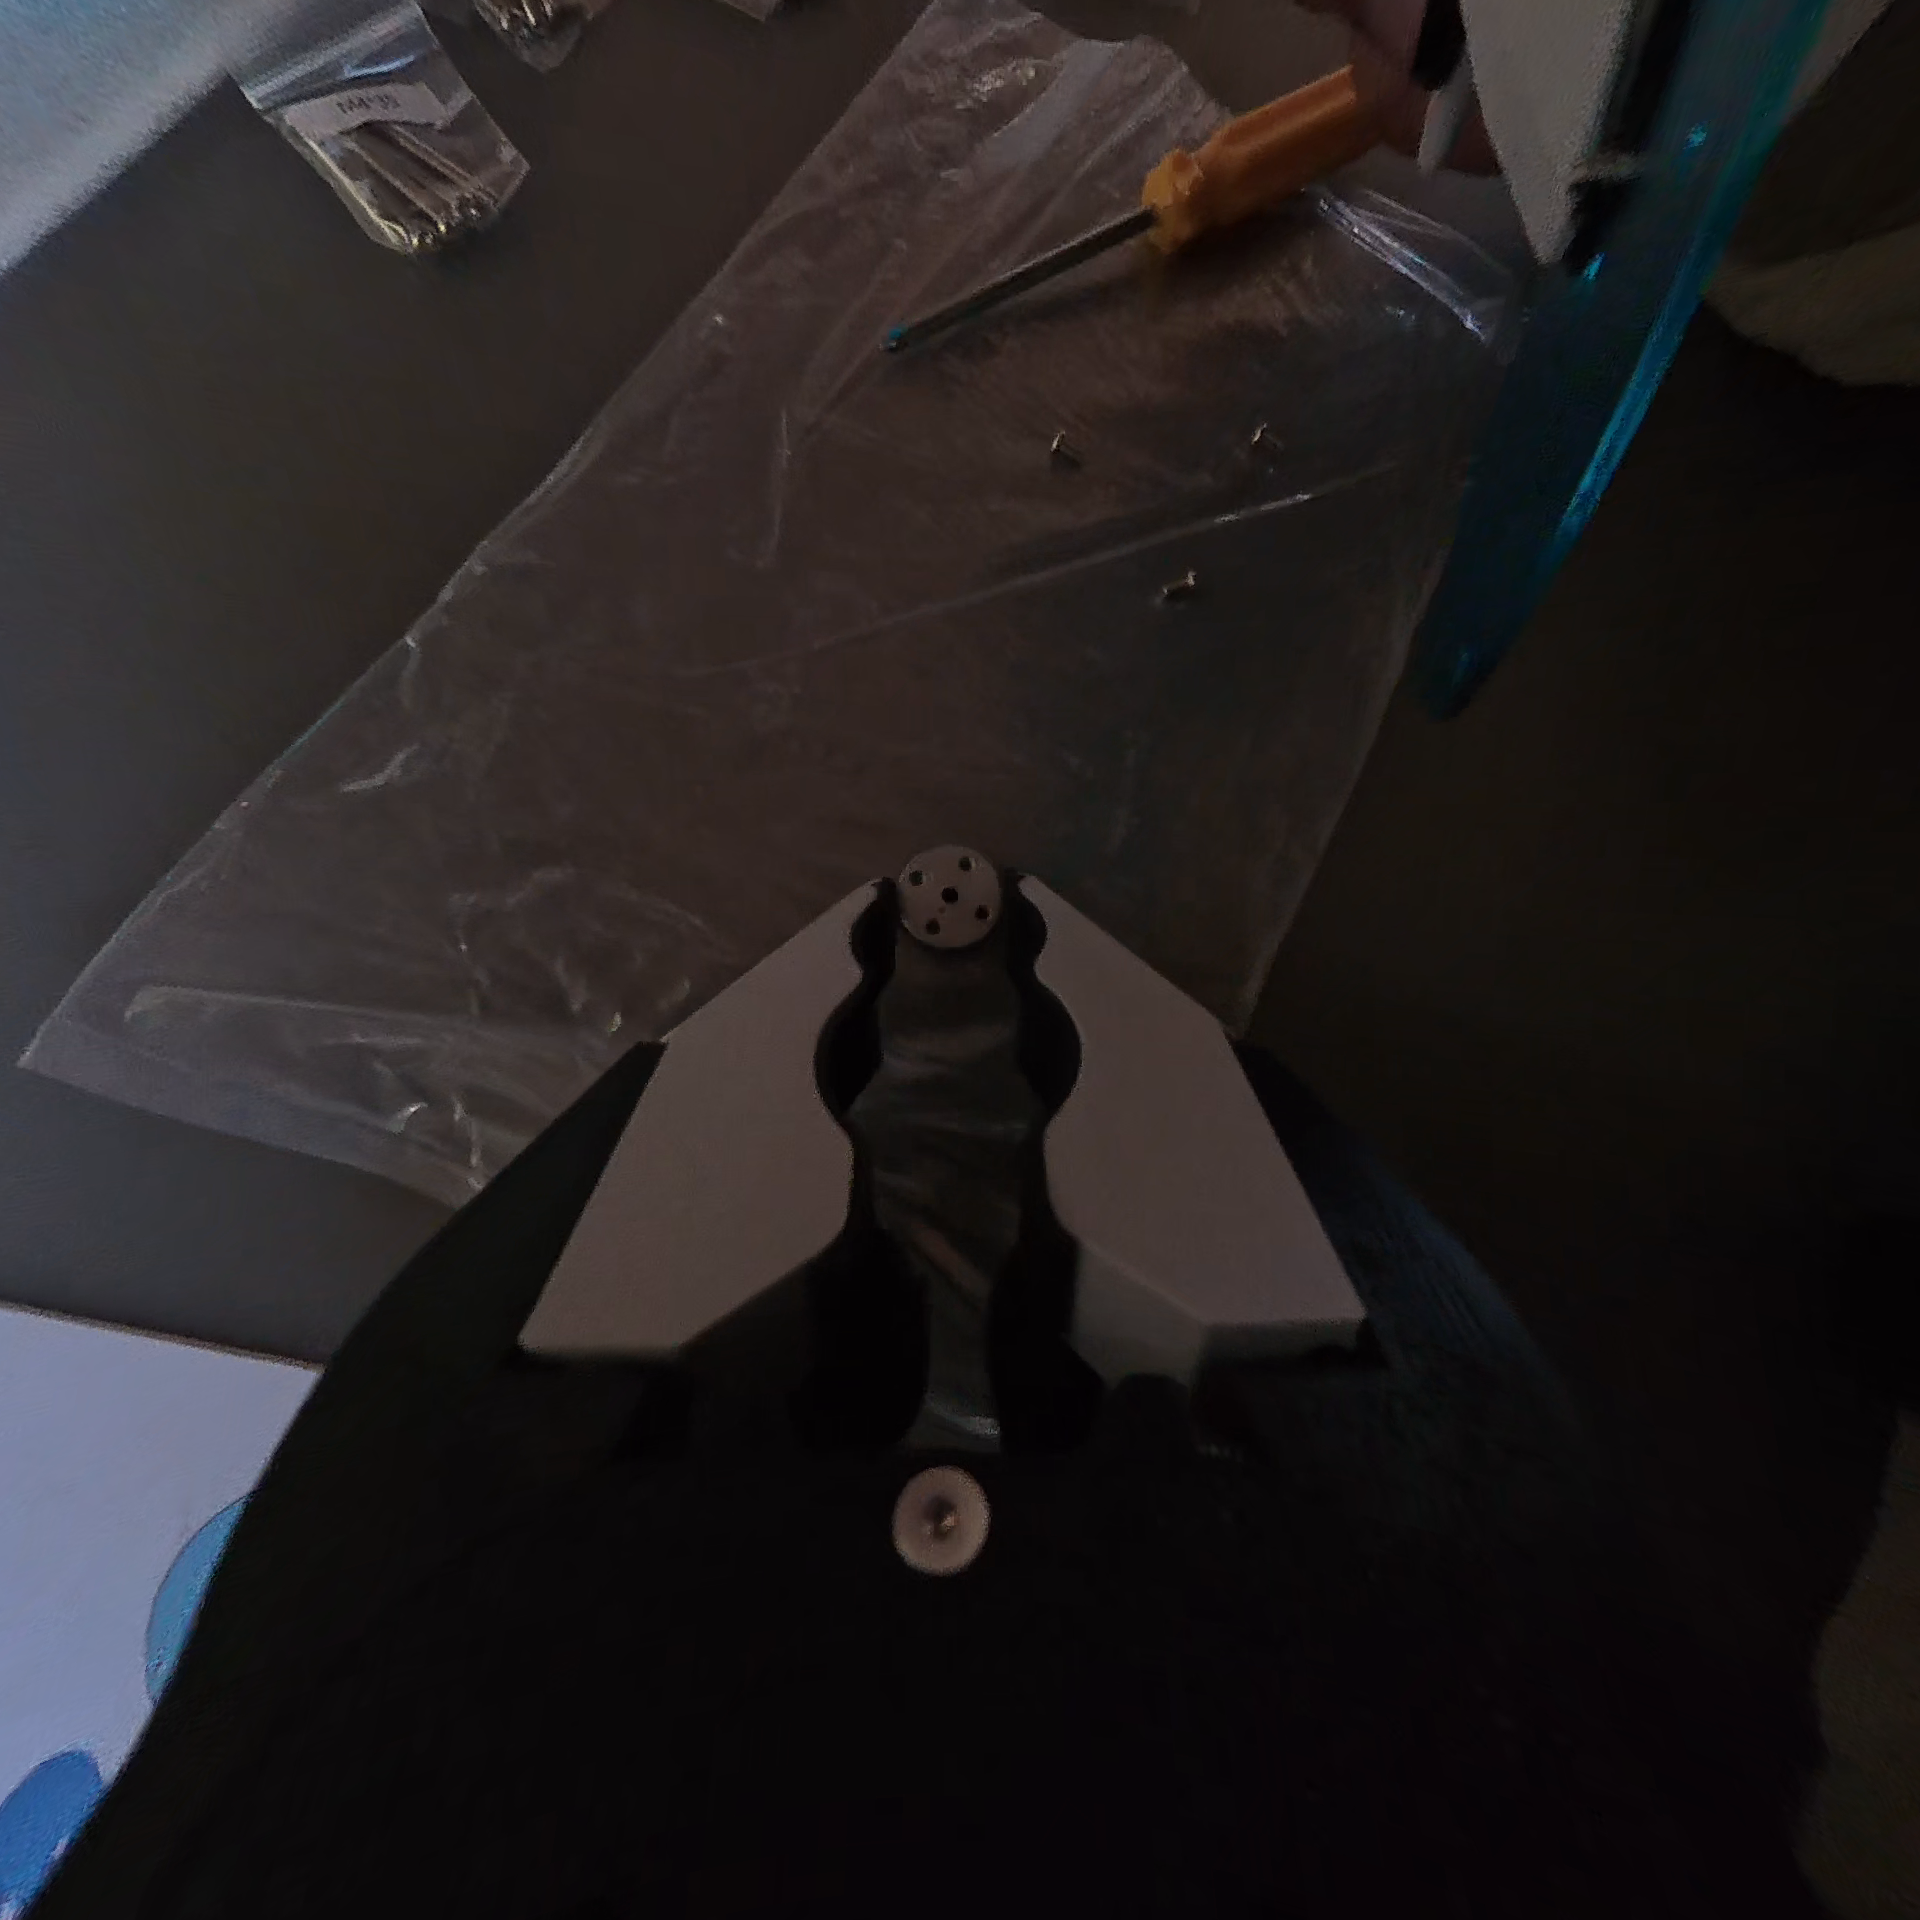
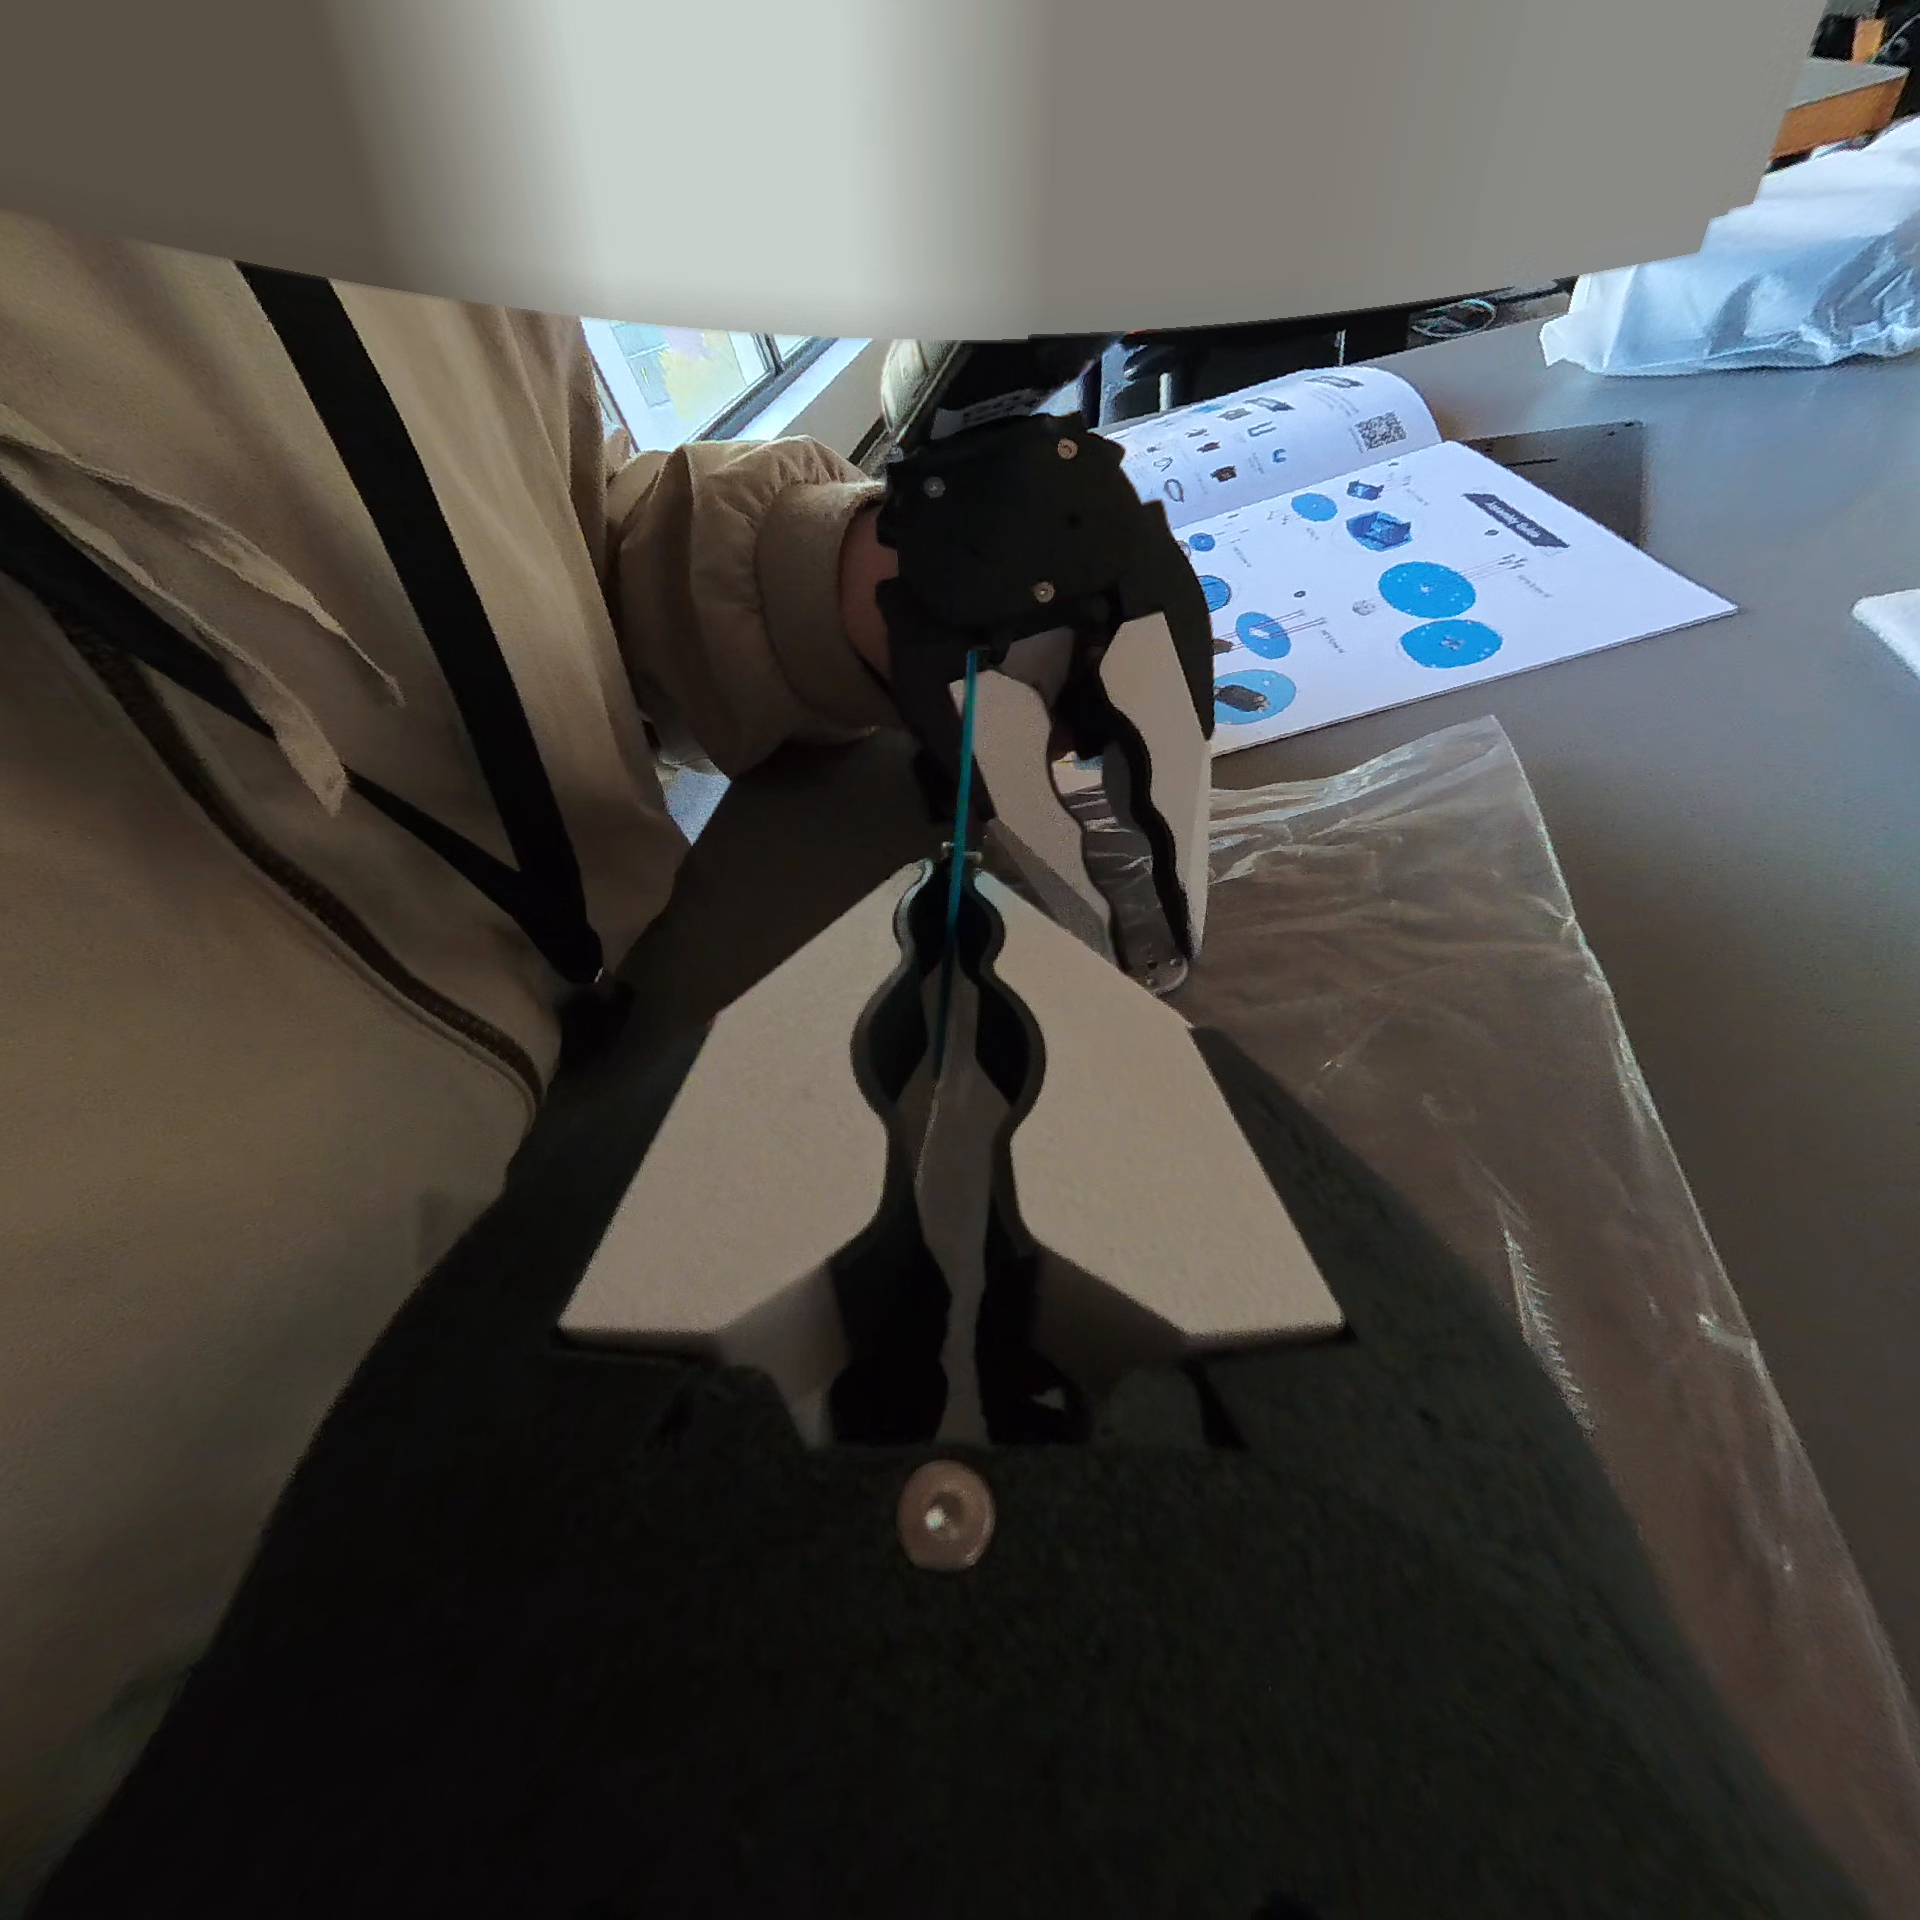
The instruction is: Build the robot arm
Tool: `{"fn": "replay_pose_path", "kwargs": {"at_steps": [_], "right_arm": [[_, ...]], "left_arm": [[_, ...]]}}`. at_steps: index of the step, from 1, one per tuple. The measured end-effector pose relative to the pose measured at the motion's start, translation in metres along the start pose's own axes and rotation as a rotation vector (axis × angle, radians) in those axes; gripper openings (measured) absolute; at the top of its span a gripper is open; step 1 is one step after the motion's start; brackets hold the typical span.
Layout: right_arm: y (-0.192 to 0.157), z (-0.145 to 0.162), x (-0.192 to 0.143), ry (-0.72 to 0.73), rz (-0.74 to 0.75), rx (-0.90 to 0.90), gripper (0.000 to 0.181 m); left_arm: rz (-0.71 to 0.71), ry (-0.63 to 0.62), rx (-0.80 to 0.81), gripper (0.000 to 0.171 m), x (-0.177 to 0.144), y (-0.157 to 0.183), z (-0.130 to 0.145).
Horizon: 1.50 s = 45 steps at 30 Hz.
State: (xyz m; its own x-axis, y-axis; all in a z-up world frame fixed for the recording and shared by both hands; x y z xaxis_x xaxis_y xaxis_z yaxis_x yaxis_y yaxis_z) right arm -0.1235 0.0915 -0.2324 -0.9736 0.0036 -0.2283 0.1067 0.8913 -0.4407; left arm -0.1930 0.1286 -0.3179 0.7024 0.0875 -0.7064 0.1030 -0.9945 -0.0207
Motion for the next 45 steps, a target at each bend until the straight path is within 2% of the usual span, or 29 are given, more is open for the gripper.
{"fn": "replay_pose_path", "kwargs": {"at_steps": [6,10,15,18,21,23,28,31,34,36,39,42,45], "right_arm": [[0.014,0.008,0.001,-0.028,0.044,0.049,0.001],[0.021,0.015,0.005,-0.073,0.102,0.02,0.001],[0.022,0.023,0.011,-0.179,0.249,-0.236,0.0],[0.028,0.031,0.017,-0.285,0.386,-0.434,0.0],[0.031,0.037,0.025,-0.361,0.484,-0.616,0.0],[0.032,0.038,0.028,-0.384,0.509,-0.66,0.0],[0.028,0.032,0.028,-0.32,0.487,-0.643,0.0],[0.014,0.023,0.031,-0.208,0.37,-0.561,0.0],[0.011,0.021,0.028,-0.159,0.304,-0.47,0.0],[0.013,0.019,0.023,-0.152,0.32,-0.475,0.0],[0.027,0.027,0.017,-0.29,0.476,-0.614,0.0],[0.038,0.04,0.021,-0.422,0.579,-0.737,0.0],[0.041,0.042,0.026,-0.488,0.661,-0.907,0.0]], "left_arm": [[0.002,-0.003,0.084,0.019,0.001,0.004,-0.002],[-0.117,0.028,0.273,0.019,-0.005,0.001,-0.008],[-0.4,0.038,0.63,0.019,-0.035,-0.013,-0.03],[-0.49,0.03,0.712,0.019,-0.054,-0.021,-0.038],[-0.495,0.028,0.677,0.019,-0.062,-0.023,-0.038],[-0.5,0.043,0.64,0.019,-0.066,-0.02,-0.037],[-0.463,0.18,0.465,0.019,-0.074,-0.006,-0.038],[-0.431,0.25,0.373,0.019,-0.075,-0.002,-0.034],[-0.397,0.24,0.325,0.019,-0.065,-0.002,-0.016],[-0.405,0.145,0.391,0.019,-0.052,-0.003,0.0],[-0.346,0.035,0.445,0.019,-0.03,-0.001,0.017],[-0.255,0.027,0.399,0.019,-0.022,0.0,0.017],[-0.184,0.045,0.312,0.019,-0.023,-0.002,0.015]]}}
Point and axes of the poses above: each gripper's, where its closed fingertips meet, x out along the fingers, z out of its underside, y = z × x across the jaws, the point moved 2 cm from there along -x, back along the fingers, and after that the axes turned 11 degrees about x, right-handed, at the moved point
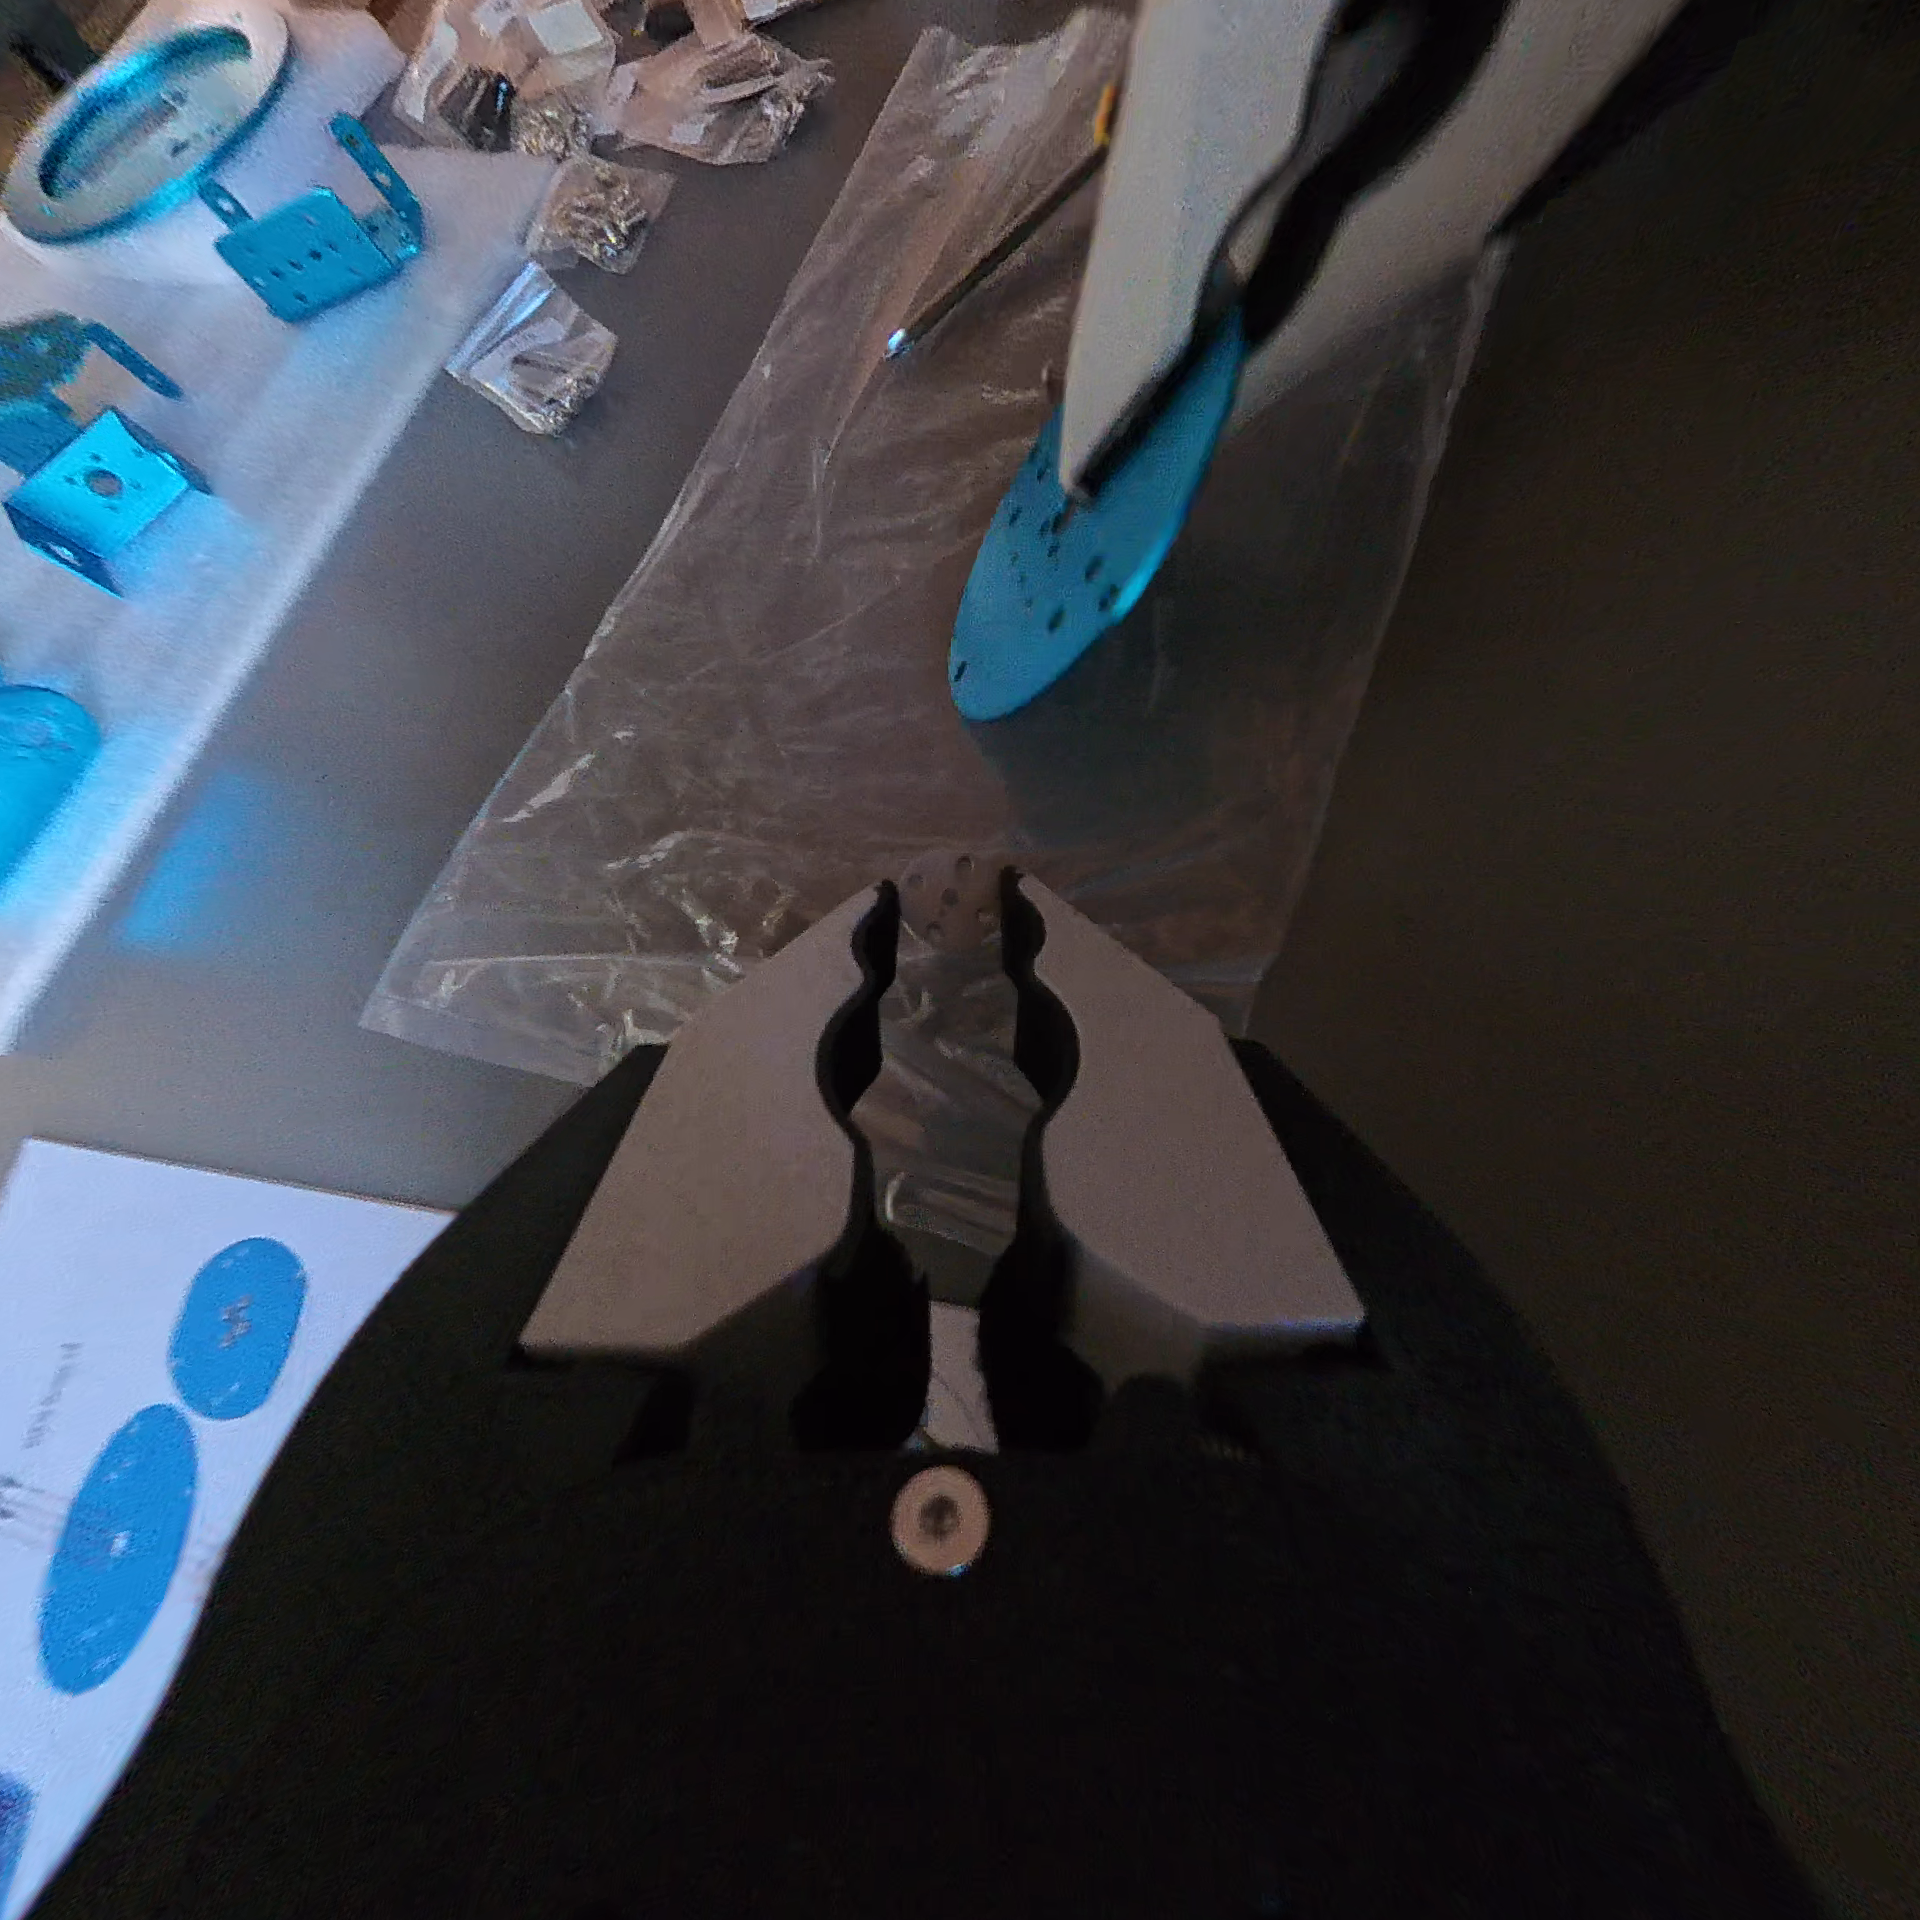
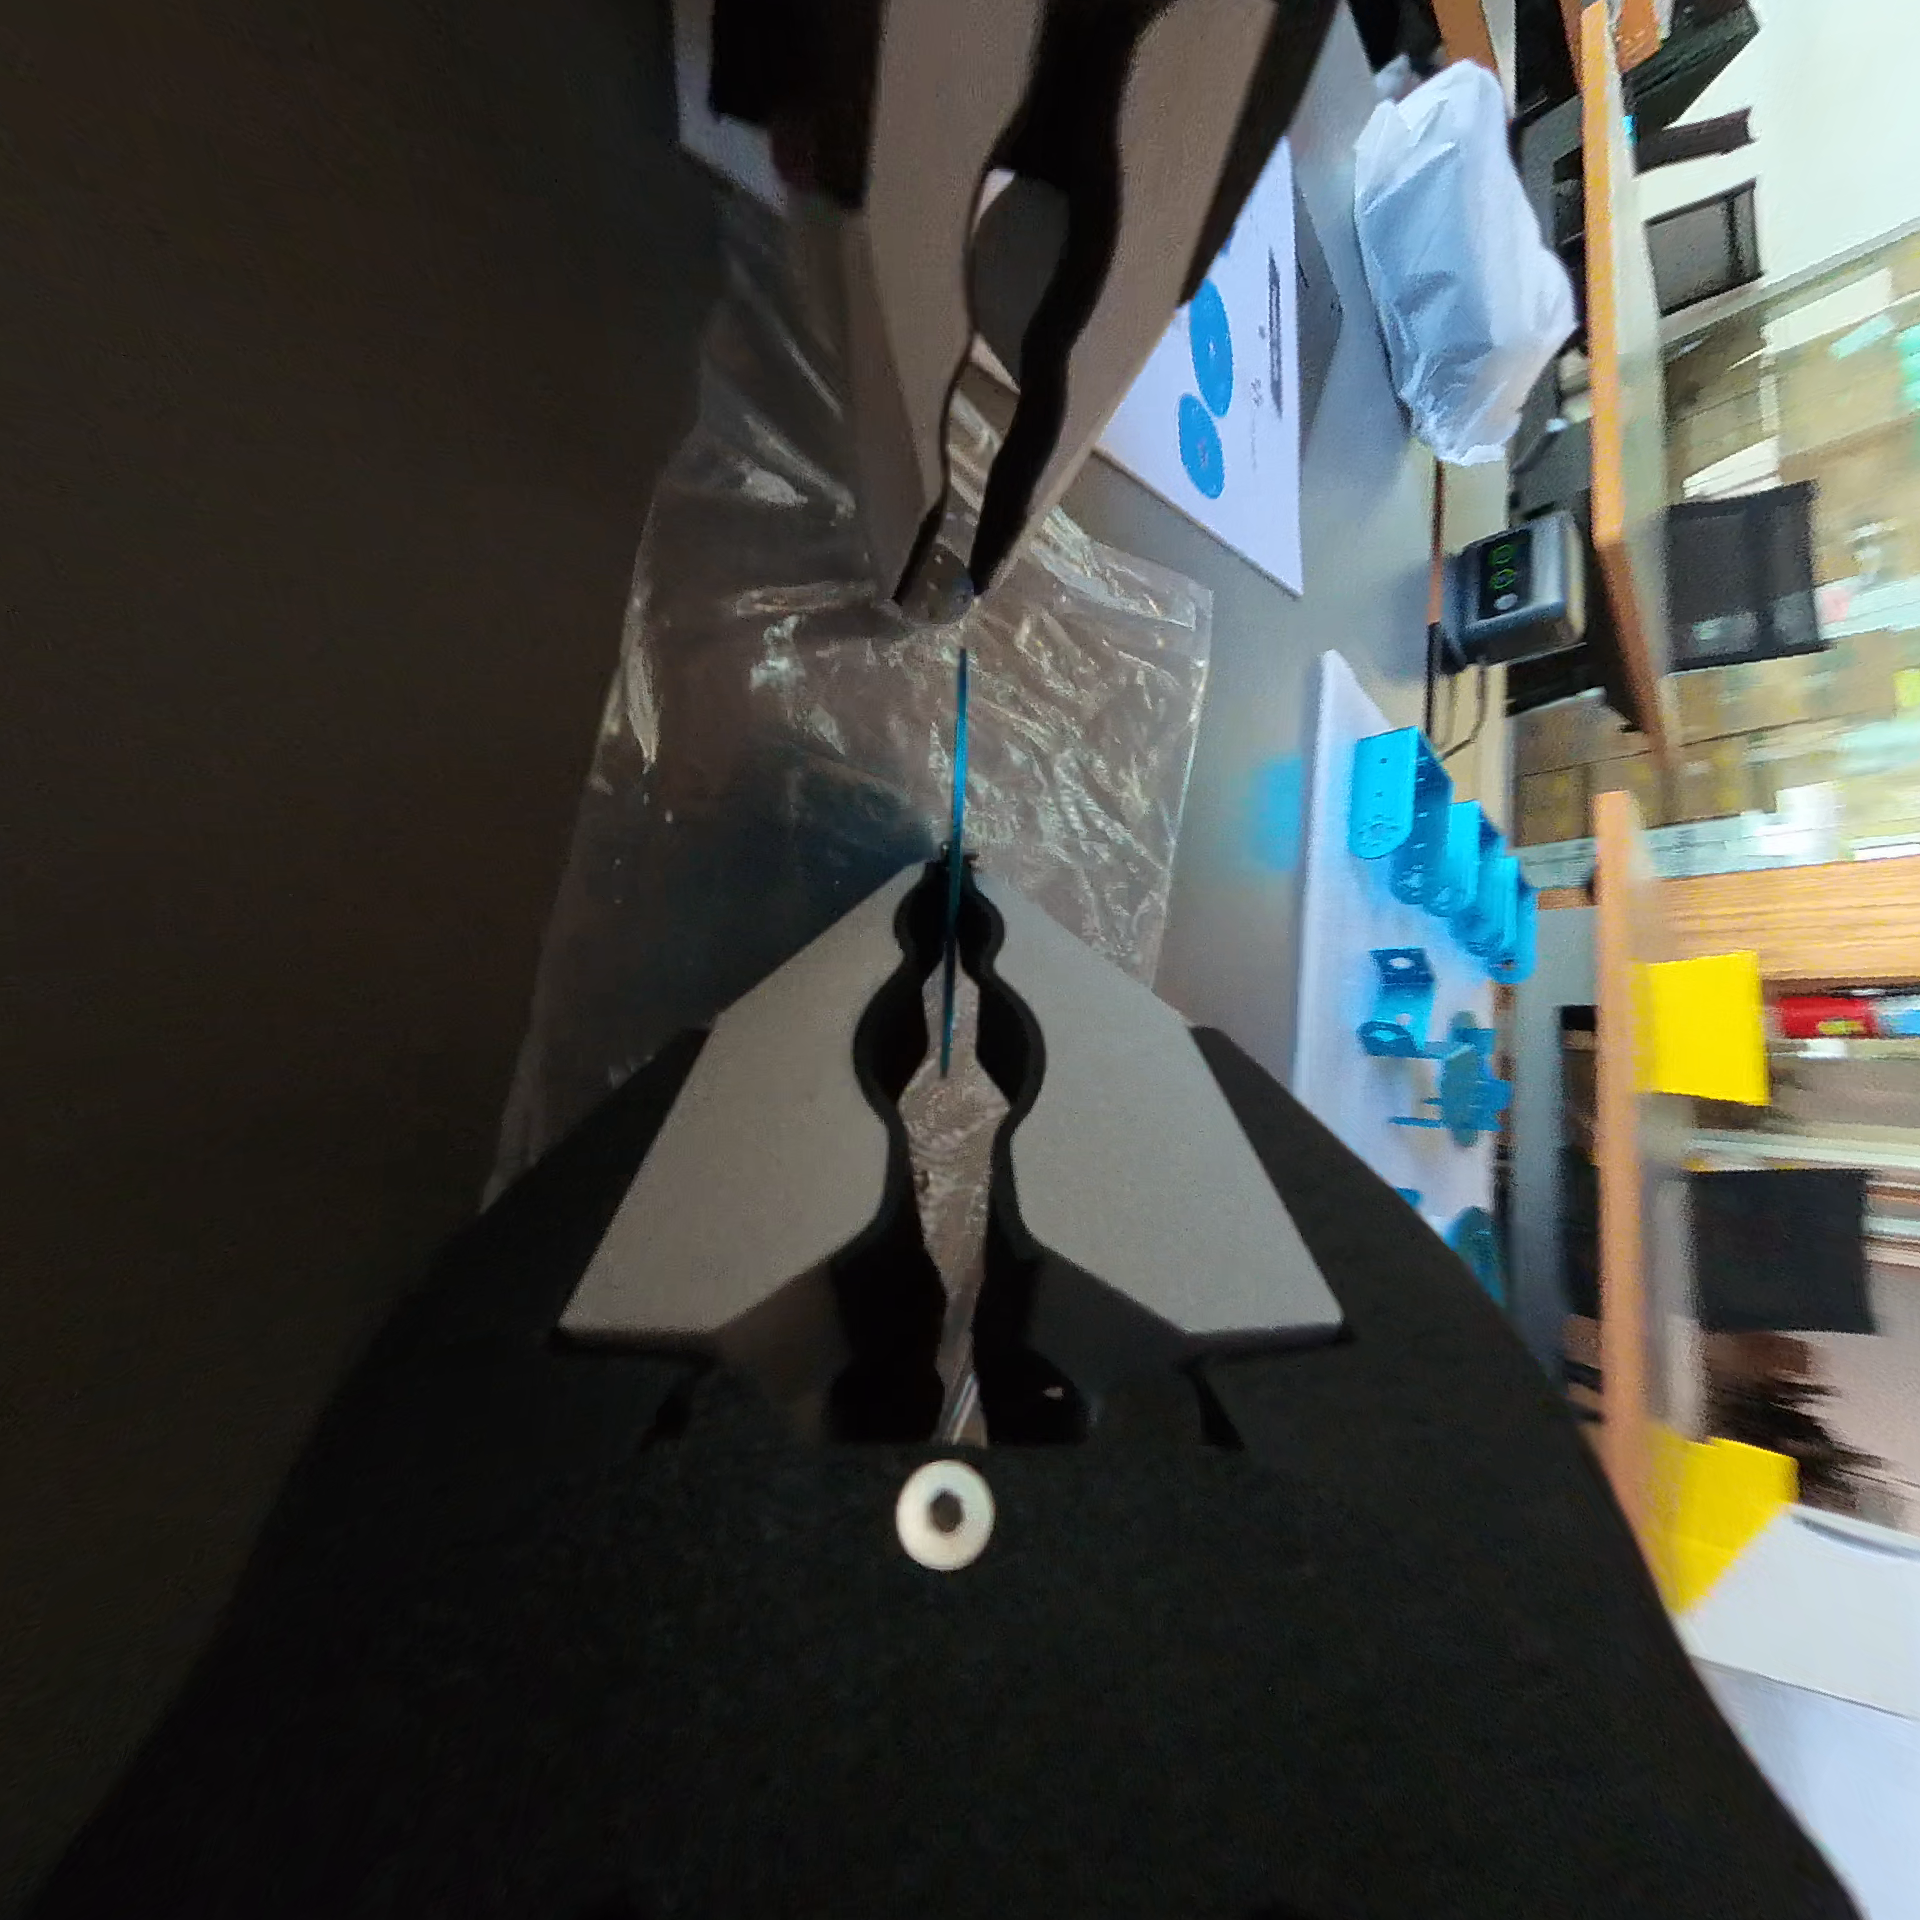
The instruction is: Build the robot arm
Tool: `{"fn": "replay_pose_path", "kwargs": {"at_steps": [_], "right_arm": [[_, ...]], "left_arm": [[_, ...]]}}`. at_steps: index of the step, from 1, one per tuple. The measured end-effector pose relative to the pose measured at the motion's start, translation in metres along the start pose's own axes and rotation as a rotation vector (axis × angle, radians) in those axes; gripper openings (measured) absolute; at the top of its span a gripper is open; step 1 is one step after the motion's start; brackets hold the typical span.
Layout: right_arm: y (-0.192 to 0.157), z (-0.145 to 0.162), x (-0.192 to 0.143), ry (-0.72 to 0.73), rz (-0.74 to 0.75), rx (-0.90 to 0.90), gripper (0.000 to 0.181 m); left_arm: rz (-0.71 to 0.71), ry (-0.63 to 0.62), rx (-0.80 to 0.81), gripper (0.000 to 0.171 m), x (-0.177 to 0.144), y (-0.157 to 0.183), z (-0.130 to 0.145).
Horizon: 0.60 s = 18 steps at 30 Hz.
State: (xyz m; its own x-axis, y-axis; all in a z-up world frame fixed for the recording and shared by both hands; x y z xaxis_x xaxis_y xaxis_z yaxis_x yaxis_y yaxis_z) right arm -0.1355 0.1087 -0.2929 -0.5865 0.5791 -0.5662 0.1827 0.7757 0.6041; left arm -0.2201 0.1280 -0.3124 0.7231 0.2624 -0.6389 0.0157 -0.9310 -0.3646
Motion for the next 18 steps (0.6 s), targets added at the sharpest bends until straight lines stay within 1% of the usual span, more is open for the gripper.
{"fn": "replay_pose_path", "kwargs": {"at_steps": [3,6,9,11,12,14,16,18], "right_arm": [[-0.003,-0.001,0.002,-0.004,0.039,-0.082,0.0],[-0.003,-0.004,0.002,0.007,0.043,-0.084,0.0],[0.0,-0.011,-0.002,0.066,0.045,-0.041,0.0],[0.0,-0.017,-0.006,0.139,-0.023,0.08,0.0],[0.0,-0.022,-0.009,0.188,-0.076,0.171,0.0],[0.006,-0.034,-0.02,0.316,-0.197,0.373,0.0],[0.012,-0.046,-0.033,0.443,-0.363,0.598,0.0],[0.02,-0.052,-0.043,0.554,-0.502,0.782,0.0]], "left_arm": [[0.042,0.033,-0.106,0.019,-0.001,-0.001,-0.003],[0.079,0.069,-0.2,0.019,-0.002,0.001,-0.006],[0.071,0.133,-0.309,0.019,-0.006,-0.002,-0.012],[0.041,0.222,-0.377,0.019,-0.015,-0.011,-0.022],[0.001,0.259,-0.366,0.019,-0.02,-0.016,-0.028],[-0.107,0.253,-0.237,0.019,-0.027,-0.021,-0.034],[-0.16,0.248,-0.125,0.019,-0.03,-0.019,-0.044],[-0.209,0.237,-0.022,0.019,-0.031,-0.017,-0.051]]}}
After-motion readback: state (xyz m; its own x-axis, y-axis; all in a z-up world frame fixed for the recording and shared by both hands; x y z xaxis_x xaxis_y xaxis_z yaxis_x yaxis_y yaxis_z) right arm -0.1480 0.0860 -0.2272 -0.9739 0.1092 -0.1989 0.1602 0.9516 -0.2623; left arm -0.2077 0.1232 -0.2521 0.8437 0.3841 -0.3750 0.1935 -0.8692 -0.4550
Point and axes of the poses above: each gripper's, where its closed fingertips meet, x out along the fingers, z out of its underside, y = z × x across the jaws, the point moved 2 cm from there along -x, back along the fingers, and after that the axes turned 11 degrees about x, right-handed, at the moved point
